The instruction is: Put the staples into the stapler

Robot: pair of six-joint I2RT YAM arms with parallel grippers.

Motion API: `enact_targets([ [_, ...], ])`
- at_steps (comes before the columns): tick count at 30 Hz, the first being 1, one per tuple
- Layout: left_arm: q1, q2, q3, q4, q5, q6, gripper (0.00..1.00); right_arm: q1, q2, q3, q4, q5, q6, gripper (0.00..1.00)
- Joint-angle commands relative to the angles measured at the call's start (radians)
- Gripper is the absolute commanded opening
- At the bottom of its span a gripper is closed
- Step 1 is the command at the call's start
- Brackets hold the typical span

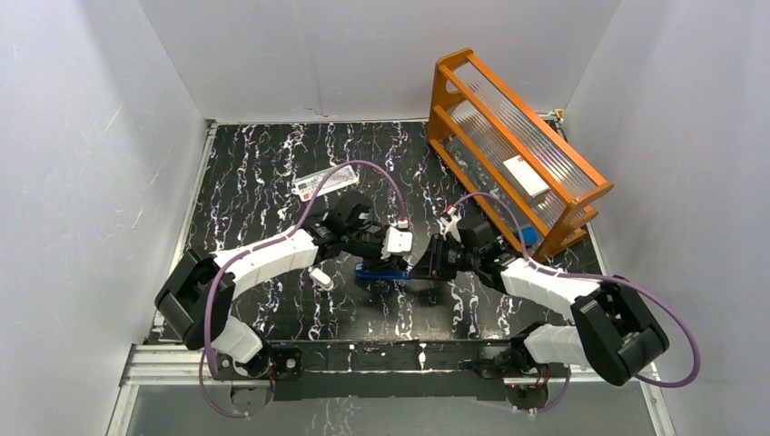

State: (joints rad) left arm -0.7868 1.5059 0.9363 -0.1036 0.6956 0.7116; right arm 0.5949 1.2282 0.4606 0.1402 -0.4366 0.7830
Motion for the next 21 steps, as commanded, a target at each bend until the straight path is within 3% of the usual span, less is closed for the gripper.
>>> enact_targets([
  [1,0.043,-0.095,-0.02,0.123,0.119,-0.057,0.0,-0.006,0.047,0.037,0.017,0.02,0.017,0.27],
  [10,0.116,-0.183,-0.135,0.353,0.218,-0.209,0.0,-0.071,0.105,0.018,0.023,-0.021,0.023,0.22],
  [16,0.171,-0.248,-0.285,0.76,0.239,-0.459,0.0,-0.081,0.162,0.043,-0.032,-0.028,0.005,0.22],
  [21,0.186,-0.27,-0.353,0.949,0.211,-0.557,0.0,-0.087,0.184,0.082,-0.098,-0.005,-0.013,0.22],
])
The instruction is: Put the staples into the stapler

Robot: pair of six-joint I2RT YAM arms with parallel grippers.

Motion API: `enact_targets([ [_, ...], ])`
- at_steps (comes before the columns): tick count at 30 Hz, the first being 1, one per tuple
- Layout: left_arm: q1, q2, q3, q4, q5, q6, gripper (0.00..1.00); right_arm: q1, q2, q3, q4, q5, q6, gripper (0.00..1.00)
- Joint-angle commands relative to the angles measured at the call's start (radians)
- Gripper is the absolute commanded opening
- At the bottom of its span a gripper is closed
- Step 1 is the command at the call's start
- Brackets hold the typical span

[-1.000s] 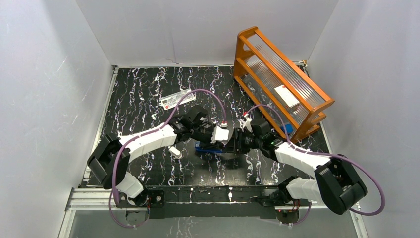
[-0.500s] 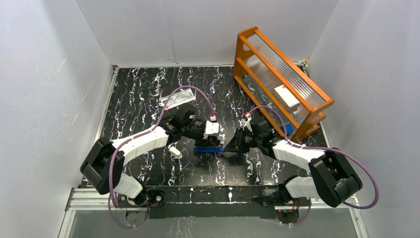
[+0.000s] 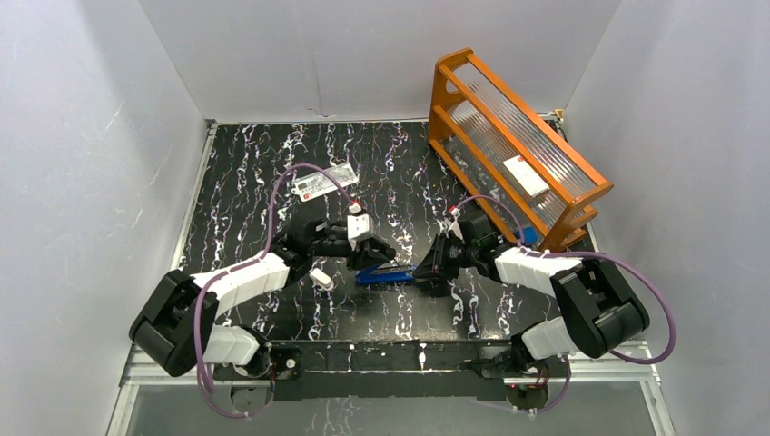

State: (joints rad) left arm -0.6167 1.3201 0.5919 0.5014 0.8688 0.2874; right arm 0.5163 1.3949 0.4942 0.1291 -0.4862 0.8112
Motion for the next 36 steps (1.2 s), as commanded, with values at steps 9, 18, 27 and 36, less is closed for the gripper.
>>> enact_targets([
  [9,0.051,-0.15,-0.172,0.642,-0.044,-0.278,0.0,-0.015,0.045,0.094,-0.178,0.094,-0.046,0.22],
  [18,0.052,-0.197,-0.31,0.831,-0.149,-0.409,0.0,-0.016,0.037,0.12,-0.237,0.129,-0.074,0.22],
  [27,0.052,-0.253,-0.347,0.818,-0.19,-0.368,0.0,-0.015,-0.048,0.149,-0.271,0.124,-0.094,0.25],
  [36,0.052,-0.232,-0.287,0.641,-0.145,-0.291,0.0,-0.014,-0.236,0.253,-0.31,-0.092,-0.324,0.7],
])
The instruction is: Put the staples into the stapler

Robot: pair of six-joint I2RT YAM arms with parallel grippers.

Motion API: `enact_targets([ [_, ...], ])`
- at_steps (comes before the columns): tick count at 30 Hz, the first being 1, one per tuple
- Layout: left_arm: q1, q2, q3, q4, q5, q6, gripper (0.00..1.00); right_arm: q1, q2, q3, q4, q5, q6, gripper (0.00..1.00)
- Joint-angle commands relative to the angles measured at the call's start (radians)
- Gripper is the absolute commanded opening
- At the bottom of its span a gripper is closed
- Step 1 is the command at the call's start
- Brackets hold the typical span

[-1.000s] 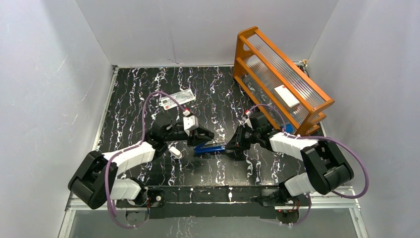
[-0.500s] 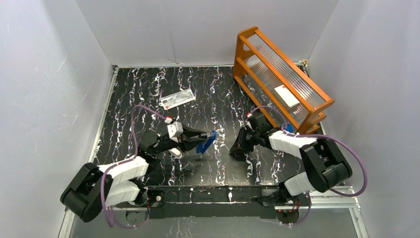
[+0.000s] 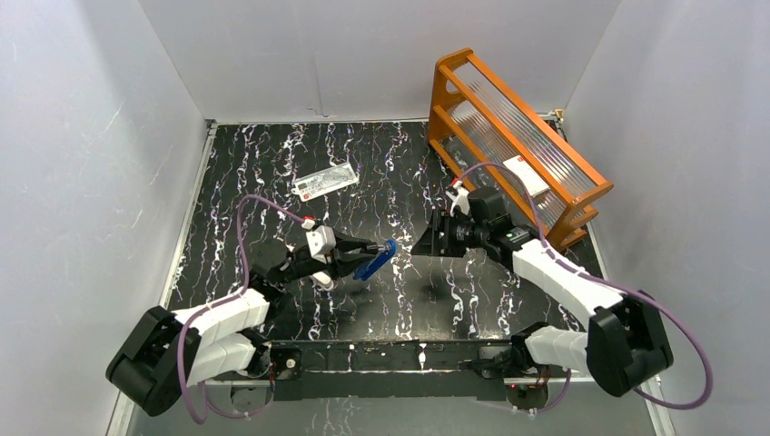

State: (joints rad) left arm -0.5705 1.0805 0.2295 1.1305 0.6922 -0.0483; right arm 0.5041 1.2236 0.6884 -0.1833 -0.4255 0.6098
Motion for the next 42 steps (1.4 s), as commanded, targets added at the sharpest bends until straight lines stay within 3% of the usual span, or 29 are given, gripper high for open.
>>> enact_targets([
  [1,0.006,0.017,0.083,0.01,0.043,0.044,0.0,-0.002,-0.075,0.069,0.005,-0.174,-0.125,0.73],
  [4,0.006,0.034,0.097,0.007,0.07,0.044,0.0,-0.001,-0.079,0.111,0.017,-0.212,-0.106,0.77],
  [17,0.006,0.071,0.145,-0.009,0.151,0.022,0.0,0.058,0.047,0.186,0.027,-0.234,-0.067,0.71],
  [19,0.006,0.081,0.155,-0.011,0.166,0.017,0.0,0.068,0.064,0.187,0.024,-0.22,-0.062,0.68],
  [25,0.006,0.085,0.177,-0.011,0.163,0.016,0.0,0.077,0.11,0.168,0.007,-0.175,-0.016,0.45],
  [29,0.014,0.079,0.195,0.01,0.151,-0.008,0.0,0.074,0.122,0.13,0.019,-0.147,-0.001,0.38],
  [33,0.049,0.089,0.189,0.138,0.158,-0.122,0.0,0.068,0.126,0.073,0.112,-0.187,0.027,0.3],
  [42,0.212,0.166,0.126,0.61,0.086,-0.505,0.0,0.001,0.037,-0.068,0.327,-0.276,0.138,0.09],
])
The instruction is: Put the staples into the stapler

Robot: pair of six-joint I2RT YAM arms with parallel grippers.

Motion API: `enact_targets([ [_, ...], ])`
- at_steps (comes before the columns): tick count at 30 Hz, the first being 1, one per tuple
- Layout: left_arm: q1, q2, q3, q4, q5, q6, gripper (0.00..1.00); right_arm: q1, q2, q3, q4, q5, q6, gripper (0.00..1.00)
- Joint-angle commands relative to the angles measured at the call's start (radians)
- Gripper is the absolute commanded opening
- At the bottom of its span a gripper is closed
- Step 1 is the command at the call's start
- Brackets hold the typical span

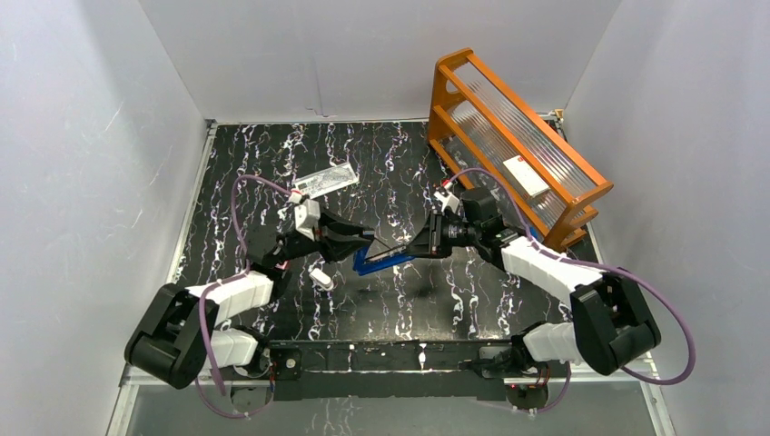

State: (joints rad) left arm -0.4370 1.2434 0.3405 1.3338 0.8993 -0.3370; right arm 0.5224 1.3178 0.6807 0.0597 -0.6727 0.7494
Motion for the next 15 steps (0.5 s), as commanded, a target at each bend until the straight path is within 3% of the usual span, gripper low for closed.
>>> enact_targets([
  [1,0.089,0.012,0.015,0.439,-0.128,-0.243,0.0,-0.027,-0.077,-0.071,0.103,-0.036,0.01,0.06],
  [4,0.106,0.008,0.014,0.459,-0.157,-0.257,0.0,-0.056,-0.133,-0.1,0.146,-0.043,0.052,0.0],
  [15,0.195,-0.037,-0.008,0.459,-0.149,-0.299,0.0,-0.148,-0.342,-0.113,0.169,-0.032,0.12,0.0],
])
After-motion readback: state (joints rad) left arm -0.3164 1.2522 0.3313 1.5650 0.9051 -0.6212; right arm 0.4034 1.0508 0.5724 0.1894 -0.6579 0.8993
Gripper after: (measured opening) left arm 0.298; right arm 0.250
